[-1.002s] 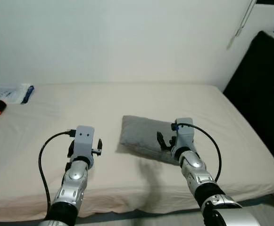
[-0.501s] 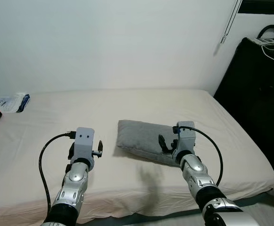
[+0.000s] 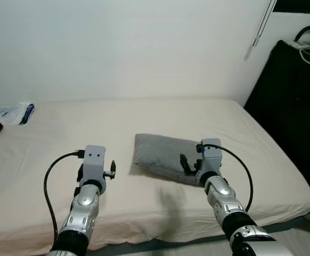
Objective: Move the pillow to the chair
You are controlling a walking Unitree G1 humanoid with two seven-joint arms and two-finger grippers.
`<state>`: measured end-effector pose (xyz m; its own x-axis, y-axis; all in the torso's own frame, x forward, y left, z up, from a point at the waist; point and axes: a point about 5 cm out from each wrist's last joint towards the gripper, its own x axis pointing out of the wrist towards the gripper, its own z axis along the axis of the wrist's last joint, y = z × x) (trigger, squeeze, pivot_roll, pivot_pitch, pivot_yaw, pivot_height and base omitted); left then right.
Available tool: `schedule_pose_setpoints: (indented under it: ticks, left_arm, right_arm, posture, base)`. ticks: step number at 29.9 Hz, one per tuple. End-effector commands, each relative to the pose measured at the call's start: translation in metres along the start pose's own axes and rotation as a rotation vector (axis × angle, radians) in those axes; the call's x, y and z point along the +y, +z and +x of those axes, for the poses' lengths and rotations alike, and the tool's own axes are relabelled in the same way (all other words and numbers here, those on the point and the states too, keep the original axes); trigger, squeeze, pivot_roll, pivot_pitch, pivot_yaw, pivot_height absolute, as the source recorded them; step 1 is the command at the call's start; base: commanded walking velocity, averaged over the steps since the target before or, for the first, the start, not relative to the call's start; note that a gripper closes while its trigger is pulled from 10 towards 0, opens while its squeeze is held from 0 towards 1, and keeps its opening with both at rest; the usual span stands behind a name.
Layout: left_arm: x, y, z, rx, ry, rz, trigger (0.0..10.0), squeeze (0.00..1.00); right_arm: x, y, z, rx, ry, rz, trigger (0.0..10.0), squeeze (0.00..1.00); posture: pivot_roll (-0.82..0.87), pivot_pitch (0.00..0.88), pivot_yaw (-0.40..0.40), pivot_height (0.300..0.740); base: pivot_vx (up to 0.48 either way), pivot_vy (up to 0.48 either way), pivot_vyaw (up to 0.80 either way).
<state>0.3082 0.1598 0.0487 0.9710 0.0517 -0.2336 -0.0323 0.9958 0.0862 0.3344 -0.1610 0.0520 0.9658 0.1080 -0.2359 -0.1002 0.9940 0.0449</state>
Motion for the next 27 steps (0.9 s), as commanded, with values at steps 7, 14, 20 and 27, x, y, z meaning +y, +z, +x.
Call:
schedule_pose_setpoints:
  ticks: [7,14,20,27]
  left_arm:
    - [0.0027,-0.0039,-0.0008,0.013,0.001,0.005,10.0,0.00]
    - [0.0019,-0.0047,-0.0021,0.013,-0.002,0.005,10.0,0.00]
    - [0.0004,-0.0021,-0.0009,0.007,-0.010,0.006,10.0,0.00]
    - [0.0009,-0.0002,-0.0001,0.002,-0.013,0.006,10.0,0.00]
  right_arm:
    - [0.0029,0.0001,-0.0003,-0.012,0.012,-0.003,10.0,0.00]
    - [0.0029,0.0001,0.0000,-0.007,0.014,-0.005,10.0,0.00]
    - [0.0025,0.0003,-0.0001,-0.009,0.013,-0.006,10.0,0.00]
    - [-0.0005,-0.0023,-0.0017,-0.002,0.005,0.001,10.0,0.00]
  posture:
    - [-0.03,0.000,-0.048,0.616]
    - [-0.03,0.000,-0.048,0.616]
    - [-0.03,0.000,-0.045,0.616]
    - [-0.02,0.000,-0.040,0.616]
  base:
    - [0.000,0.000,0.00]
    - [0.000,0.000,0.00]
    - [0.000,0.000,0.00]
    - [0.000,0.000,0.00]
